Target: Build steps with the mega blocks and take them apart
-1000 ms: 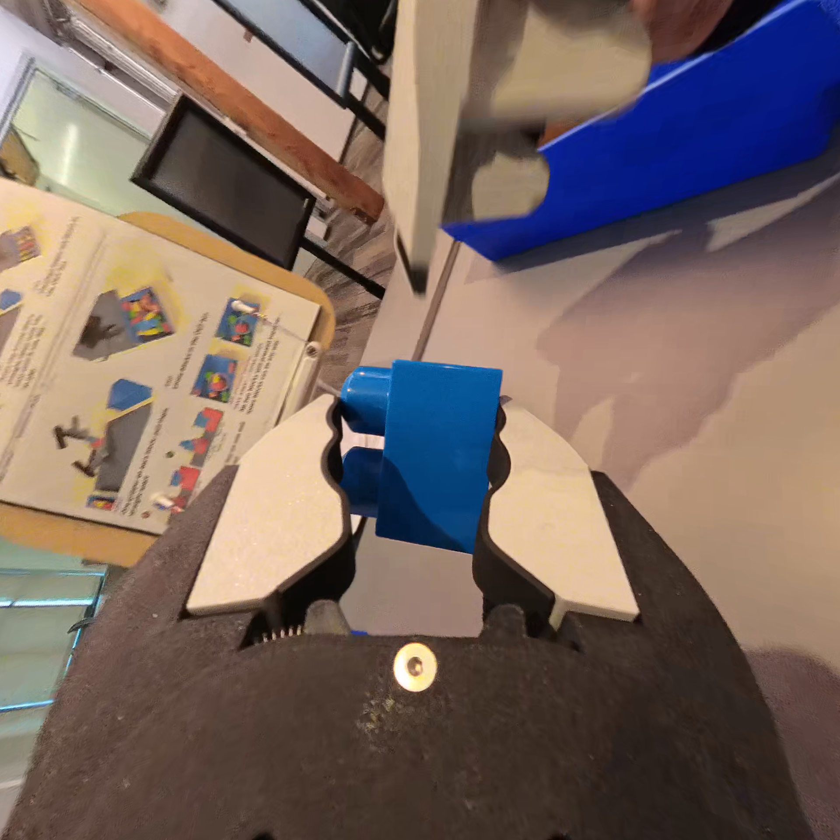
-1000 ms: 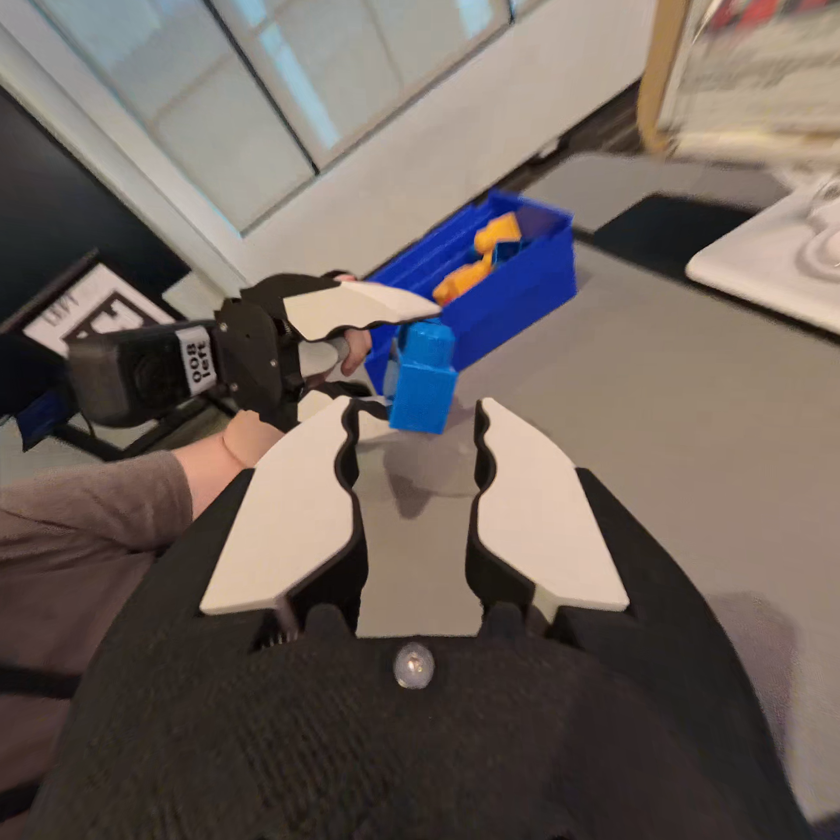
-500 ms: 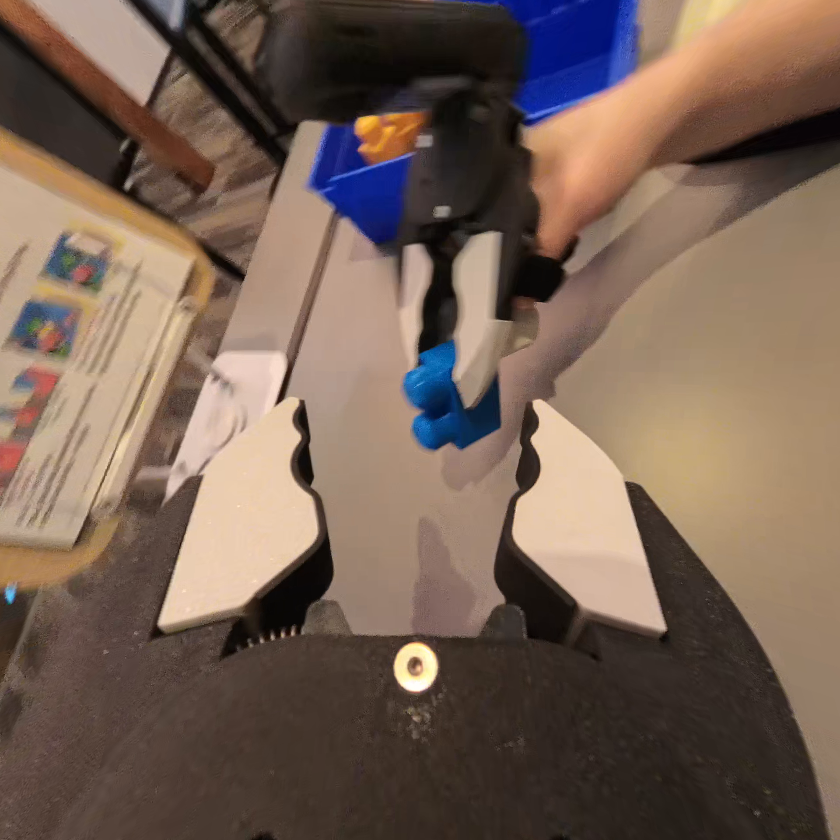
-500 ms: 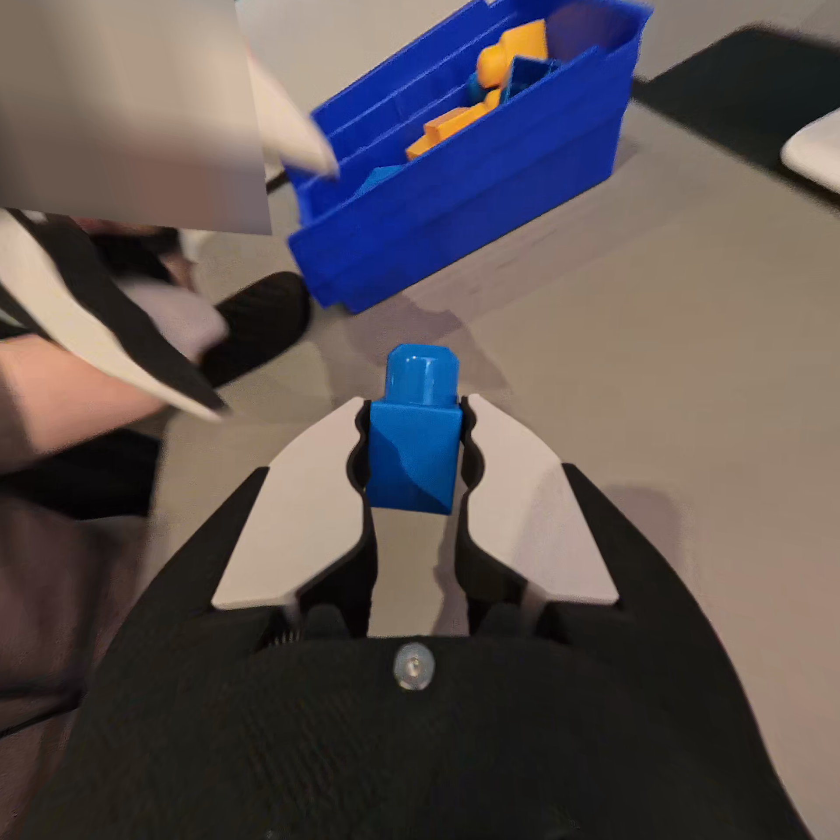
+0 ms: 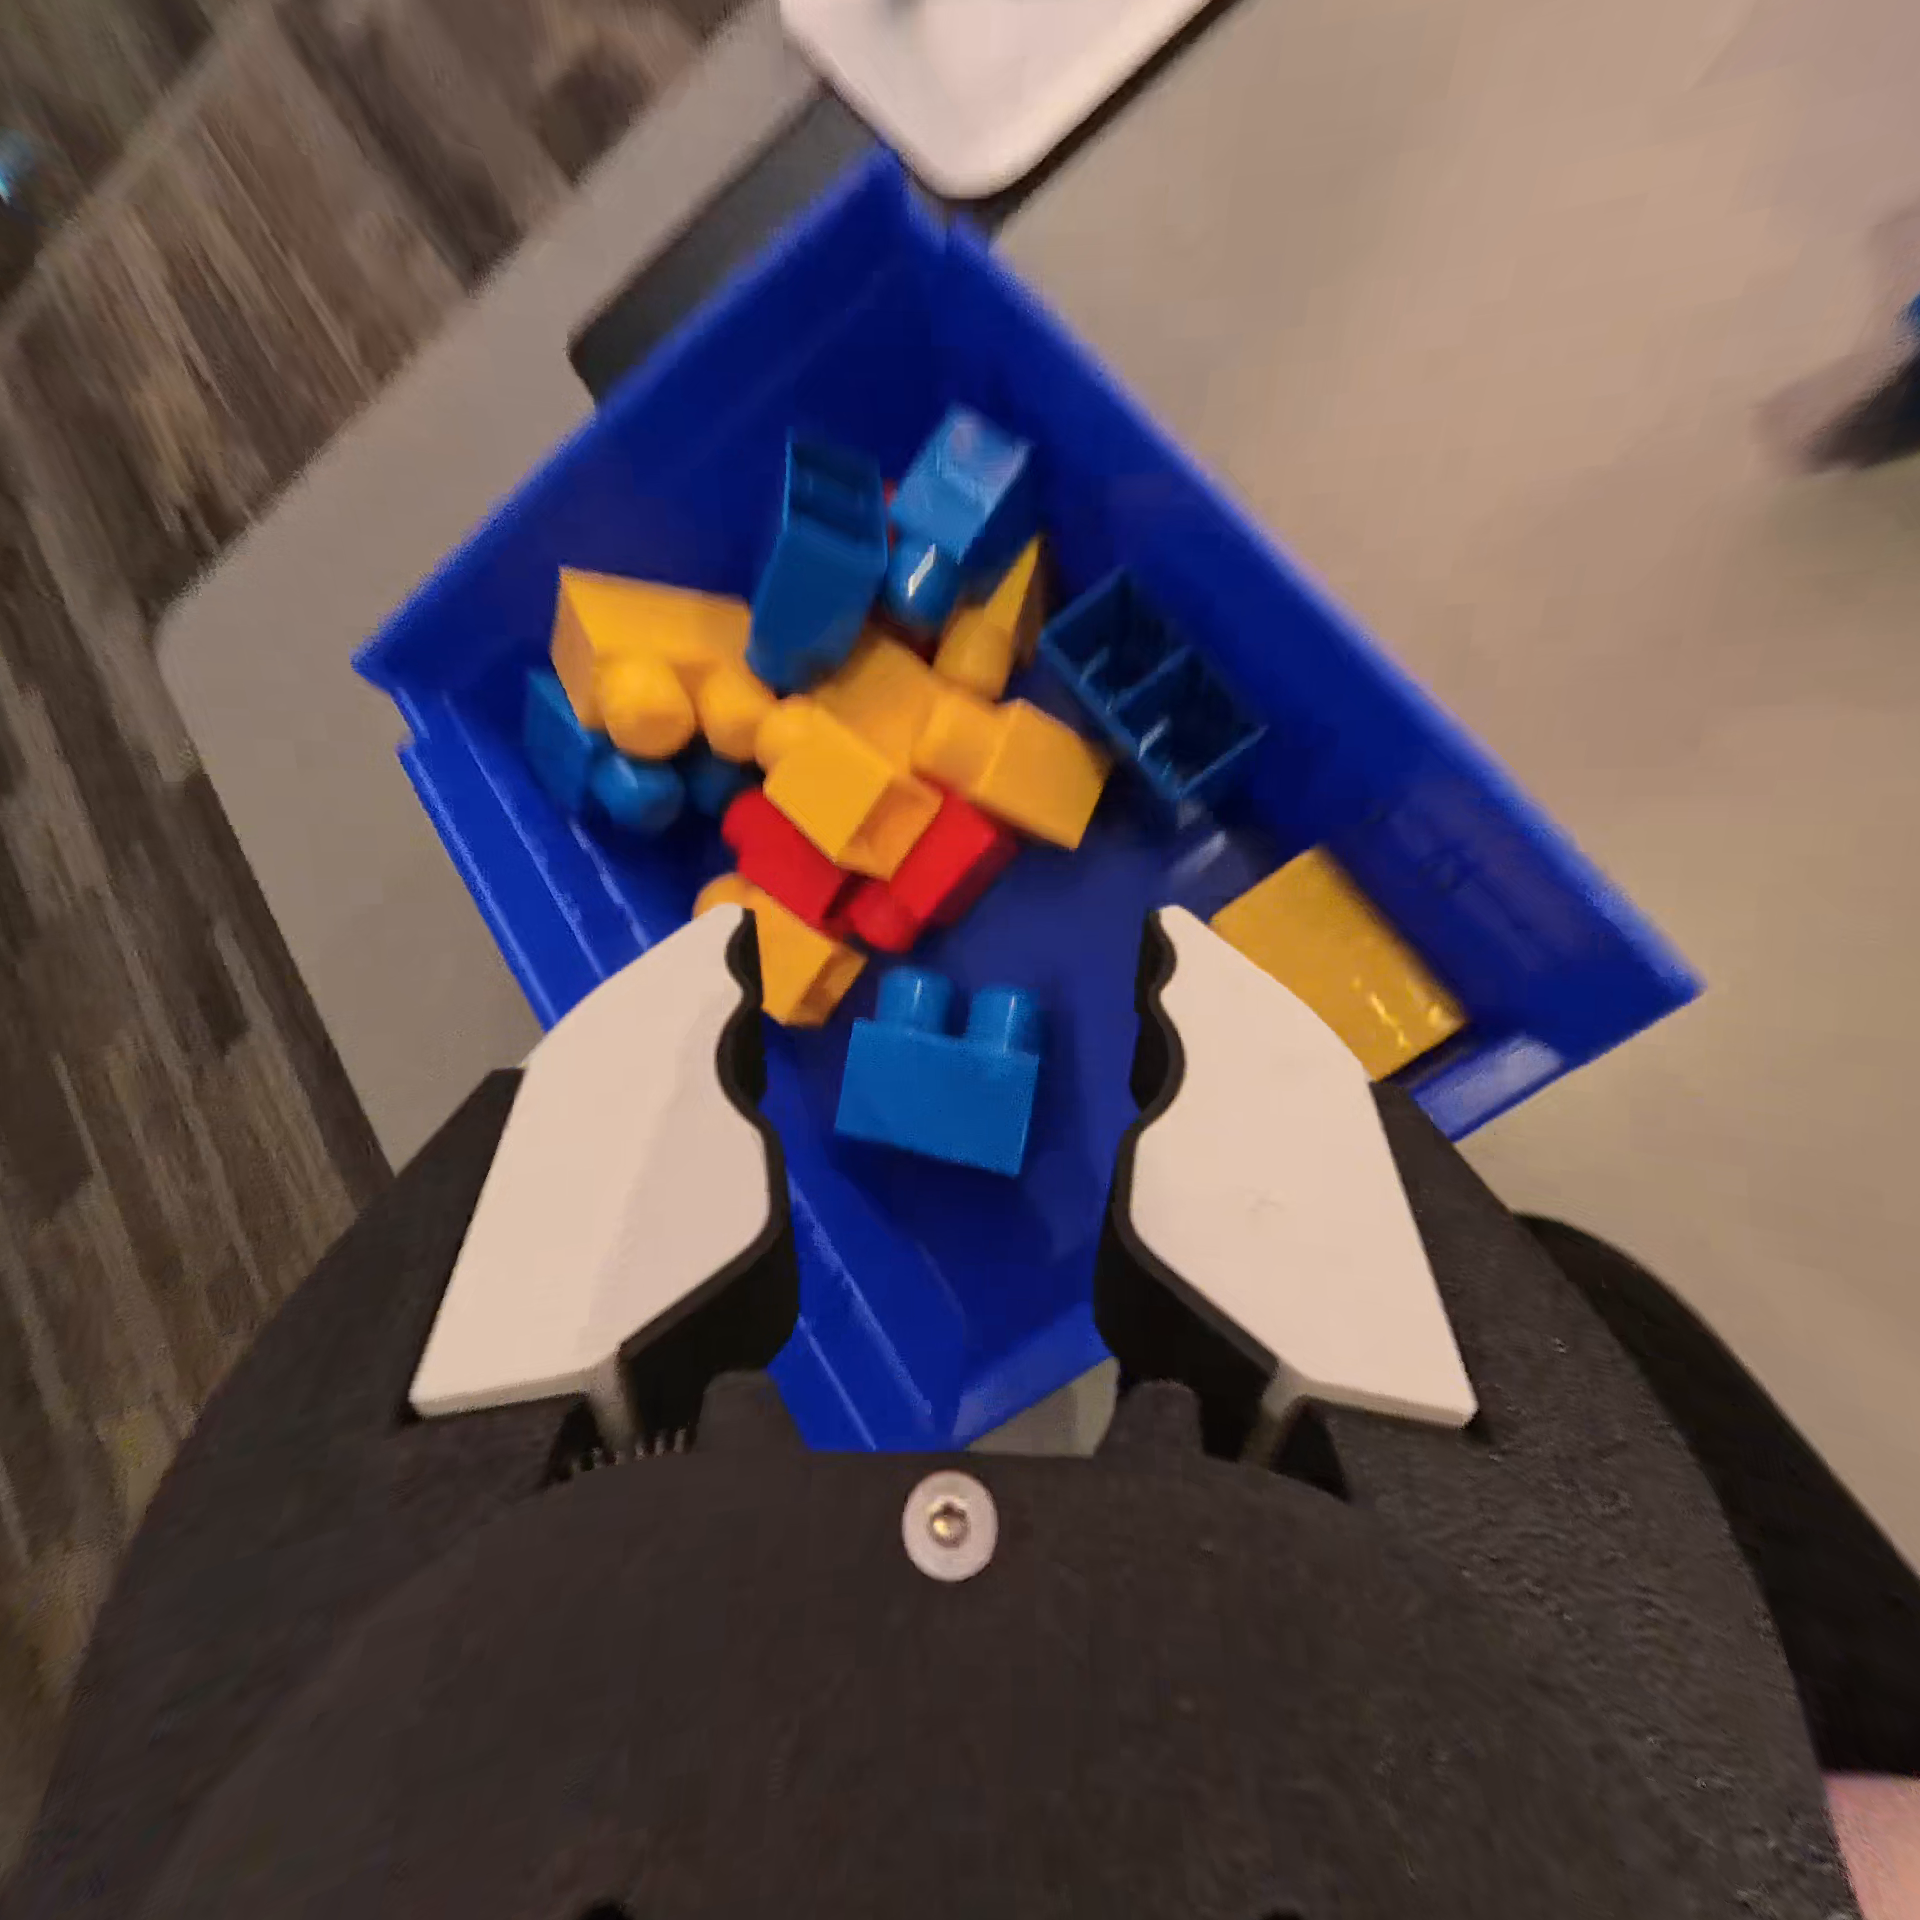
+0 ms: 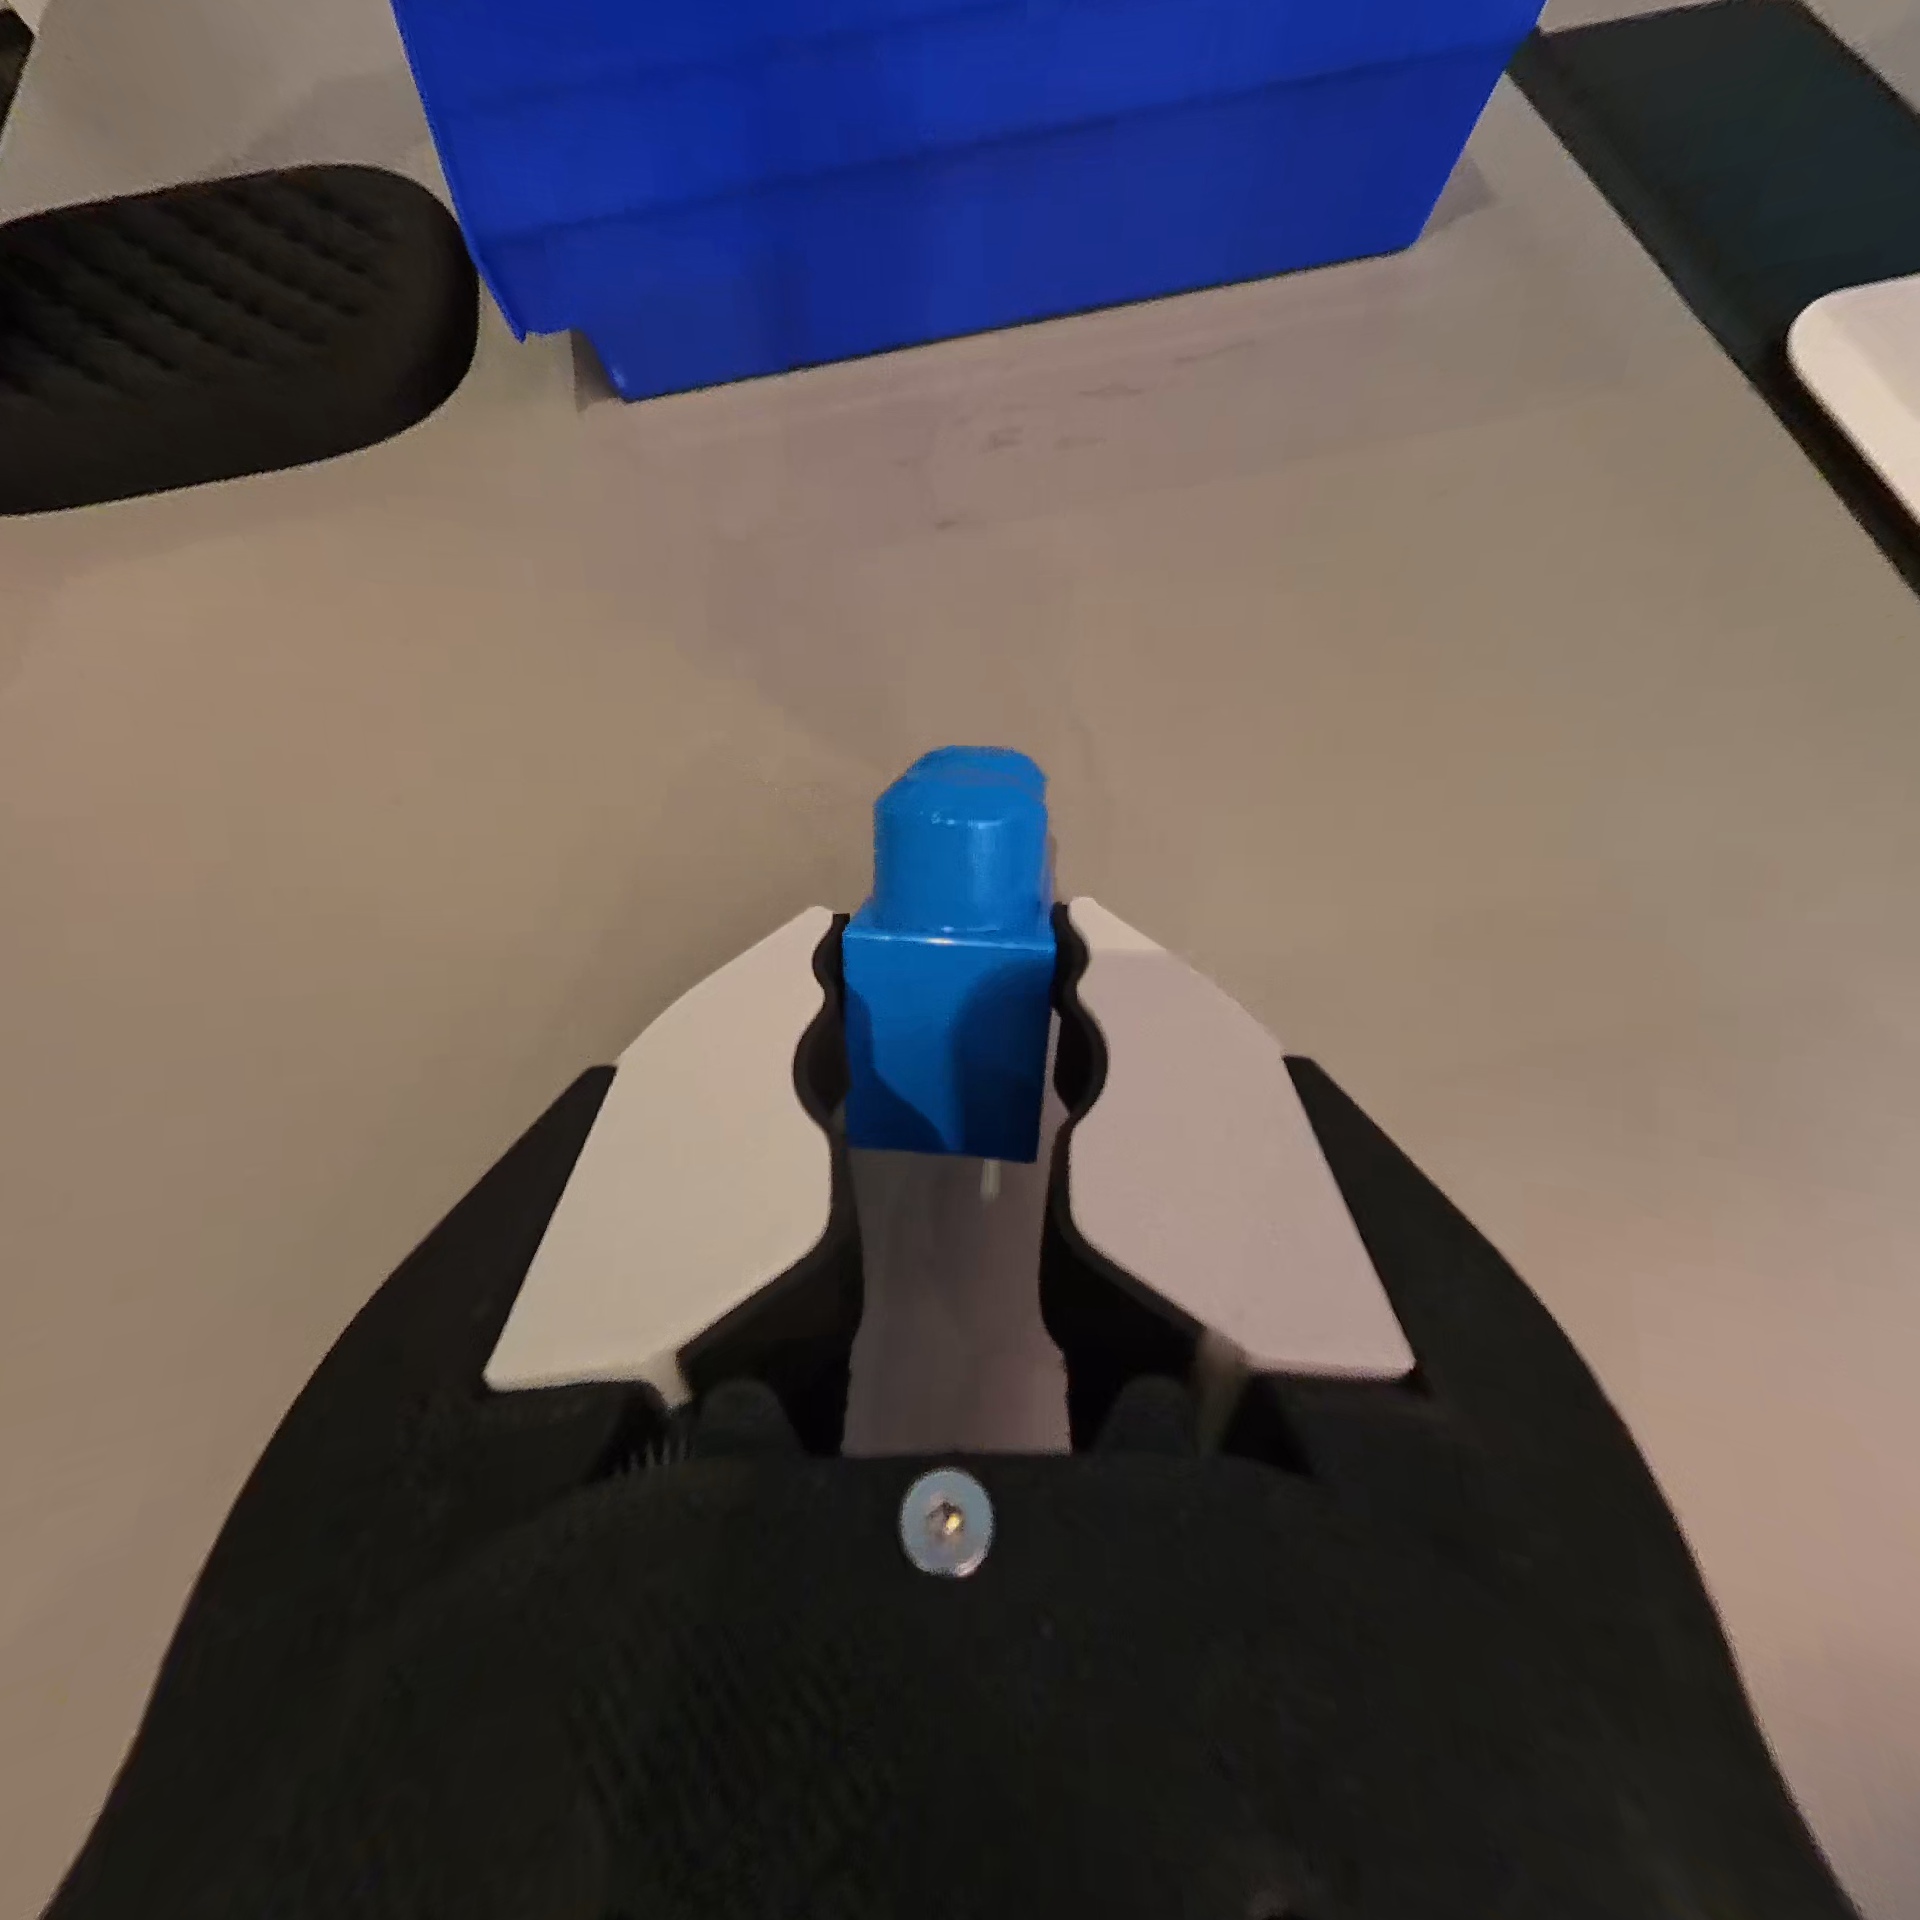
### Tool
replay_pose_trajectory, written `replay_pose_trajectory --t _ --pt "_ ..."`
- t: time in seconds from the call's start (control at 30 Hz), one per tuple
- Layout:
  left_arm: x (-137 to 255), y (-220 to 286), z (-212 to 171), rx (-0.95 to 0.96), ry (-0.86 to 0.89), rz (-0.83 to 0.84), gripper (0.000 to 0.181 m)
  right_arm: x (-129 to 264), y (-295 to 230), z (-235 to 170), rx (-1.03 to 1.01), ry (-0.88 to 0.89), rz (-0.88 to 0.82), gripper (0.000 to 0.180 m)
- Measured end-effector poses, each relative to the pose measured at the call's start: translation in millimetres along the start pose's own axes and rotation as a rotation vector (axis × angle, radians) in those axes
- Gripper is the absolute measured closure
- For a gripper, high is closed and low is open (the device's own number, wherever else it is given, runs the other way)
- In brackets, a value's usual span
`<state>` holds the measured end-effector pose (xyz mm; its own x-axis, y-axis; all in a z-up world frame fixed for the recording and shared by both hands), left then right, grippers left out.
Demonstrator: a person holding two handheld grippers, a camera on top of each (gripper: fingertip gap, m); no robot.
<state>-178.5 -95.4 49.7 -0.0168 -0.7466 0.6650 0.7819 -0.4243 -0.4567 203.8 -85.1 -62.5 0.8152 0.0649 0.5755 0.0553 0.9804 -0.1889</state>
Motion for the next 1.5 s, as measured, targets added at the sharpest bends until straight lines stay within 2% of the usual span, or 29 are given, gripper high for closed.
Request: replay_pose_trajectory --t 0.1,0.2,0.37,0.53,0.7,0.9,1.07,1.23,1.33,1.5 --pt "-19 0 -12 -0.013 -0.111 -0.038 0.111 -1 -1 -8 -0.03 -0.141 0.003 0.143" --pt "-35 2 -11 0.014 -0.082 -0.101 0.119 -11 -1 -17 -0.016 -0.248 -0.016 0.143" --pt "-60 13 -9 -0.046 -0.111 -0.132 0.12 -17 -3 -16 0.008 -0.227 -0.01 0.143" --pt "-78 31 4 -0.252 -0.028 -0.017 0.106 -13 -4 -11 0.049 -0.212 -0.026 0.132" --pt "-89 47 10 -0.386 -0.02 0.052 0.119 0 -6 -1 0.029 -0.131 -0.014 0.129" --pt "-95 48 0 -0.425 -0.101 0.039 0.108 12 -9 9 -0.014 -0.032 0.039 0.129" --pt "-103 58 1 -0.517 -0.1 0.057 0.108 9 -10 9 -0.028 -0.045 0.057 0.129" --pt "-118 61 -4 -0.587 -0.171 0.097 0.103 5 -11 6 -0.047 -0.077 0.068 0.128" --pt "-122 61 -6 -0.594 -0.169 0.102 0.112 3 -12 6 -0.049 -0.077 0.078 0.128" --pt "-115 56 -5 -0.567 -0.154 0.093 0.112 4 -14 8 -0.038 -0.082 0.077 0.128"
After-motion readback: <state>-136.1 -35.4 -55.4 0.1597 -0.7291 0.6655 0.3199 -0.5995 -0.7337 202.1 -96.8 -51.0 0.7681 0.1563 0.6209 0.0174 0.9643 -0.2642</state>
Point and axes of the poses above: each gripper's, where its closed fingertips meet, x back along the fingers, z out of its top, y = z × x across the jaws, the point moved 9 cm from there along x, back along the fingers, and after that the axes turned 14 degrees about z, right-handed, at the moved point
